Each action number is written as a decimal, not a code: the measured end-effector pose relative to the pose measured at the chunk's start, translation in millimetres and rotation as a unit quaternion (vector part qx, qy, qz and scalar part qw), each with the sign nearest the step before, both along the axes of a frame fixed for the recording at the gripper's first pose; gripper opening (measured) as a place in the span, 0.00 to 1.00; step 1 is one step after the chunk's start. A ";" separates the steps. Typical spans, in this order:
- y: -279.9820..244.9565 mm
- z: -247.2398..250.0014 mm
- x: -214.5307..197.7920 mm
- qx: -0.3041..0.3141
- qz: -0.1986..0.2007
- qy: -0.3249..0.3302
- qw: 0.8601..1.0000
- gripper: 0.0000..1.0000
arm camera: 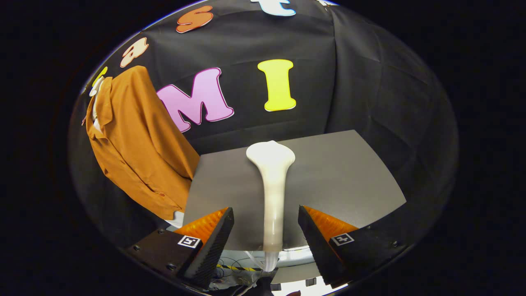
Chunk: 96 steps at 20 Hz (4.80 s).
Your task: Iron the clothes twice with a garment steamer, once on the left side and once on the right side.
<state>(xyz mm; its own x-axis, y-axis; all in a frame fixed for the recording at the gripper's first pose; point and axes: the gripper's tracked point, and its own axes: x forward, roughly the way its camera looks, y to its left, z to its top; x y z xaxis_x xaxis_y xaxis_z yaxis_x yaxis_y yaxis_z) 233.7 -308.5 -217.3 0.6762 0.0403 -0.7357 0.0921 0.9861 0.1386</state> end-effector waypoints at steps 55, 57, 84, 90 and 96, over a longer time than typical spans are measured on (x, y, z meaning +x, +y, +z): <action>297.3 51.6 30.0 -0.049 0.019 -0.285 0.957 0.25; 296.7 43.2 45.5 -0.061 0.016 -0.288 0.956 0.25; 304.9 -232.1 -48.0 -0.081 0.022 -0.050 0.995 0.25; 306.7 -264.6 -75.5 -0.086 0.034 -0.010 0.996 0.25; 305.8 -246.3 -98.6 -0.087 0.040 -0.029 0.995 0.25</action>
